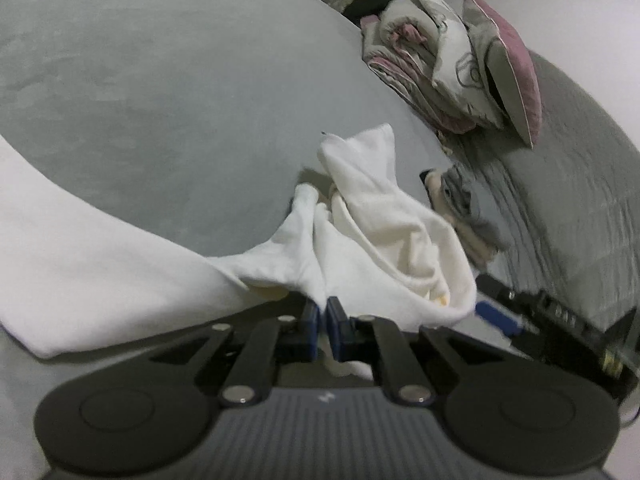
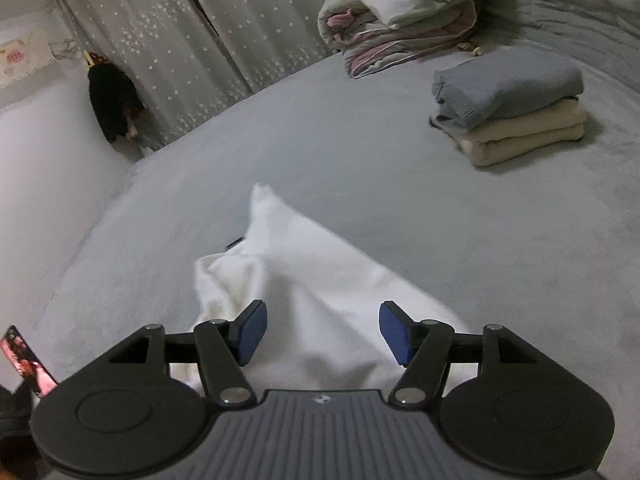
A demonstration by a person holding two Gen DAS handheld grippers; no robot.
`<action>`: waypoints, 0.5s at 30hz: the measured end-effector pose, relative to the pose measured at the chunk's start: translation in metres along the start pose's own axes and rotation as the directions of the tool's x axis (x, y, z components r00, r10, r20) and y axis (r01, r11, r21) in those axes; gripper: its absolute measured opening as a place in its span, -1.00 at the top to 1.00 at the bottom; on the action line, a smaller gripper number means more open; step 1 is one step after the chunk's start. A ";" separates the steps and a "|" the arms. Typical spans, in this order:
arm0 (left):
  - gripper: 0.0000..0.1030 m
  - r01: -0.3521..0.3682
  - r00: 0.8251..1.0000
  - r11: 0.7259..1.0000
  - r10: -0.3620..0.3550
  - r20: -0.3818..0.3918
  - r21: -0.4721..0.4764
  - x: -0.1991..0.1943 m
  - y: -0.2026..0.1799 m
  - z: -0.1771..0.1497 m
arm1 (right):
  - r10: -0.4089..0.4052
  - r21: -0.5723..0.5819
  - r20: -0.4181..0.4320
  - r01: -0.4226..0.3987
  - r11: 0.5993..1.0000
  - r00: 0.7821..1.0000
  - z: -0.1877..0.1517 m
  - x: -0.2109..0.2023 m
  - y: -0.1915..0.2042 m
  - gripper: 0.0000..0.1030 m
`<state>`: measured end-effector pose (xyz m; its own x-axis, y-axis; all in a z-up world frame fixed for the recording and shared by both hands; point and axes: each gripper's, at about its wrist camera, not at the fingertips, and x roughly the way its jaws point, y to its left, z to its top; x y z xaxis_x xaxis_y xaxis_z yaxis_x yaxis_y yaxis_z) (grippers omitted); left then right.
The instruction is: Fold clothes
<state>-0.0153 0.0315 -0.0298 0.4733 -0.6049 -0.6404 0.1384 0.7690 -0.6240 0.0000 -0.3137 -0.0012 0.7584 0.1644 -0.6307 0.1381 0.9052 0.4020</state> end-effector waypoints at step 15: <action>0.88 -0.034 0.991 0.966 0.065 -0.117 0.255 -0.019 -0.004 -0.044 | -0.085 -0.071 -0.094 0.078 0.994 0.992 -0.004 0.040 0.000 -0.26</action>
<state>-0.0634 0.0306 -0.0350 0.3766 -0.5732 -0.7277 0.3398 0.8163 -0.4671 0.0279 -0.3056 -0.0289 0.6806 0.1235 -0.7222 0.1515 0.9407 0.3037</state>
